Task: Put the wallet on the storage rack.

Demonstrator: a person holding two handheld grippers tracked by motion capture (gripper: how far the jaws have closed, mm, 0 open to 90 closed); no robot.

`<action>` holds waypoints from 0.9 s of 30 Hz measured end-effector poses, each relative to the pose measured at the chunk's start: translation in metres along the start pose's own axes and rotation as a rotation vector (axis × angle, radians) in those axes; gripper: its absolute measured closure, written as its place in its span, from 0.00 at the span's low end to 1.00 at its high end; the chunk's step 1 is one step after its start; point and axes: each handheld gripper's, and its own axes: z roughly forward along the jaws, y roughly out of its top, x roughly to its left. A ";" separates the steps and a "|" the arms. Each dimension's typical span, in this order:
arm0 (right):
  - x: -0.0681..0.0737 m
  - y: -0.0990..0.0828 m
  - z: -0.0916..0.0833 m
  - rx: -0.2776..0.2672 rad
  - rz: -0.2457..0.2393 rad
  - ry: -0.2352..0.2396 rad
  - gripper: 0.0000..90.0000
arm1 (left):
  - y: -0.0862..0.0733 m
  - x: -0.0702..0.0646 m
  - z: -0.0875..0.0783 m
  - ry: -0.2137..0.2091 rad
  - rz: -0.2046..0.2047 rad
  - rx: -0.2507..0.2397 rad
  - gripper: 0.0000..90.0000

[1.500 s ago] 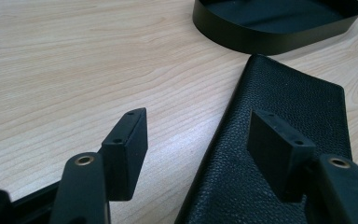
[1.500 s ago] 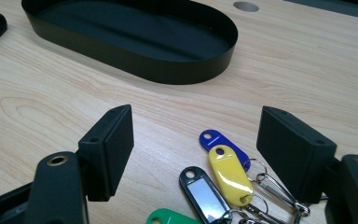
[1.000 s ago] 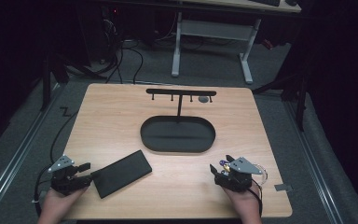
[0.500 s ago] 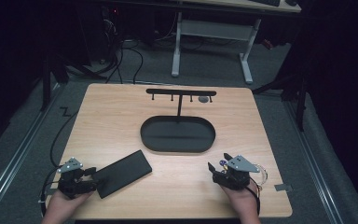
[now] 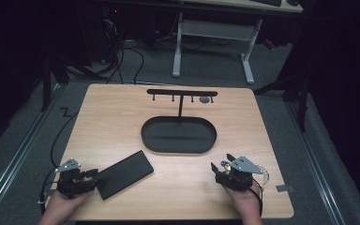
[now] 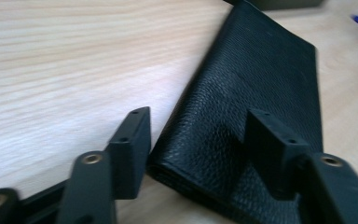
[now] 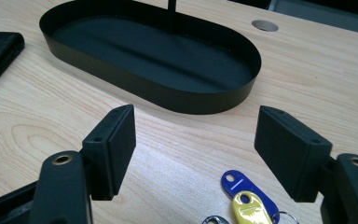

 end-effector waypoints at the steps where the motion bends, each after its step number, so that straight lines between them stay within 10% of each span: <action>1: -0.001 0.000 0.000 0.003 0.003 0.000 0.33 | 0.000 -0.001 0.000 0.002 0.001 0.001 0.51; 7: -0.002 -0.001 -0.002 -0.003 0.007 -0.004 0.33 | -0.002 0.003 -0.002 -0.036 -0.030 0.002 0.61; 11: -0.003 -0.001 -0.002 -0.004 0.012 -0.005 0.33 | -0.004 -0.003 -0.003 -0.044 0.024 -0.012 0.77; 27: -0.006 -0.002 -0.002 0.000 0.020 -0.008 0.34 | 0.005 -0.018 -0.011 -0.054 0.056 -0.051 0.88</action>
